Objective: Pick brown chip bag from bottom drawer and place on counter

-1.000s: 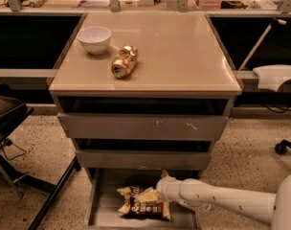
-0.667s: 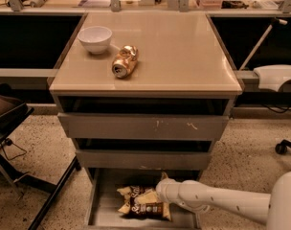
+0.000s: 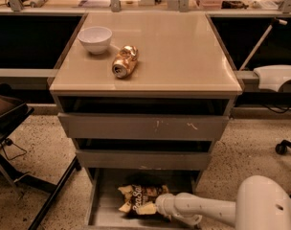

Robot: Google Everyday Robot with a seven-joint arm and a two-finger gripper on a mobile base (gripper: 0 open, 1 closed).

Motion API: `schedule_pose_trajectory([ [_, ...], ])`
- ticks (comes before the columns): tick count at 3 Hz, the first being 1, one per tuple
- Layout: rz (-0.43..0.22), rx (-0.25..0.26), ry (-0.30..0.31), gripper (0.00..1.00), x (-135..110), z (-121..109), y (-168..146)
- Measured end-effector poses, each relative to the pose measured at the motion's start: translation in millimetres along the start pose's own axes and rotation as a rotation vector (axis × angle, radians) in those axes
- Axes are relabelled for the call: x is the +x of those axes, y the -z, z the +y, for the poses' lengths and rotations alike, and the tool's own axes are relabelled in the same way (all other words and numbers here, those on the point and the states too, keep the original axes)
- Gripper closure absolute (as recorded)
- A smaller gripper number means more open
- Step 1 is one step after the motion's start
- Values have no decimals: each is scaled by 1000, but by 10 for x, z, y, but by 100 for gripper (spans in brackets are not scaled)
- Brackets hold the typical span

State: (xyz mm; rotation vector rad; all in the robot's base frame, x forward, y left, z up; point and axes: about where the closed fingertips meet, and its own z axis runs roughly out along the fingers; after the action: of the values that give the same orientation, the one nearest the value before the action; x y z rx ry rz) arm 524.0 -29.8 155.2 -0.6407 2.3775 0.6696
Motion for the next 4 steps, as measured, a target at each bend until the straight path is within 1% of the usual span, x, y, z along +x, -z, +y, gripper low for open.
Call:
schedule_pose_trajectory([
  [1, 23, 6, -41, 0, 345, -63, -226],
  [2, 23, 6, -41, 0, 345, -63, -226],
  [3, 23, 6, -41, 19, 345, -63, -226],
  [4, 23, 6, -41, 42, 344, -62, -225],
])
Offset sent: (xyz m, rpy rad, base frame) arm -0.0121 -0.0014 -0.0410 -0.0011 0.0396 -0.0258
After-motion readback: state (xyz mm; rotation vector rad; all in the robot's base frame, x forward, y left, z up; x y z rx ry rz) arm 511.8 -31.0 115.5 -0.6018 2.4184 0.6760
